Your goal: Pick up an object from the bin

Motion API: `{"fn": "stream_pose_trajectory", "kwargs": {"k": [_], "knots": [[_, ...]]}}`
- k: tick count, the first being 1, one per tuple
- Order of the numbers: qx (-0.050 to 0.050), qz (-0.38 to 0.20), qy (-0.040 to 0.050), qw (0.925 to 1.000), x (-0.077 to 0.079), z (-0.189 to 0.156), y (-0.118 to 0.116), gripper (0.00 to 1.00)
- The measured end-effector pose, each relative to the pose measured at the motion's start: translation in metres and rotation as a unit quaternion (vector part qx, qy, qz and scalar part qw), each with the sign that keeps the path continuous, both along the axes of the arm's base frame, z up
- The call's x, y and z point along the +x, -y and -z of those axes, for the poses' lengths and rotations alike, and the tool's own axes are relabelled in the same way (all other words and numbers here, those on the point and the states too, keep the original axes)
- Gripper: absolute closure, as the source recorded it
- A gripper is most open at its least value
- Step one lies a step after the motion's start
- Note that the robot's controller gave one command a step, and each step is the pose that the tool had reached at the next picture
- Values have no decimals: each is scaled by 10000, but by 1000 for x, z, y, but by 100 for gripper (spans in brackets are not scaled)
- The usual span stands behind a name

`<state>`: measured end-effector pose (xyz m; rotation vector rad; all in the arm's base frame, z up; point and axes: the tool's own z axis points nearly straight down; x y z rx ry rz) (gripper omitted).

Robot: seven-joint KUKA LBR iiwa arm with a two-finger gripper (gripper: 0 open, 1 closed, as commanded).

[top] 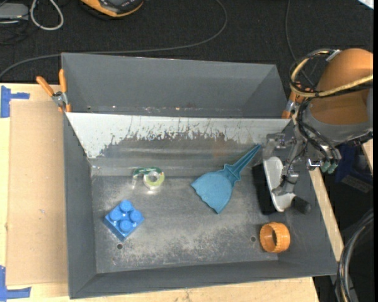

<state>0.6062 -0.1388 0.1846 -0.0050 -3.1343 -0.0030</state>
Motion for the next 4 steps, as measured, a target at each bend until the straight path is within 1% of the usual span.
{"fn": "stream_pose_trajectory", "kwargs": {"k": [1, 2, 3, 4], "knots": [[-6, -24, 35, 10000, 2, -5, -1, 0], [-1, 866, 20, 9962, 2, 114, -86, 0], [-22, -355, 83, 9993, 4, 42, -68, 0], [9, 1062, -53, 9943, -3, 87, -104, 0]]}}
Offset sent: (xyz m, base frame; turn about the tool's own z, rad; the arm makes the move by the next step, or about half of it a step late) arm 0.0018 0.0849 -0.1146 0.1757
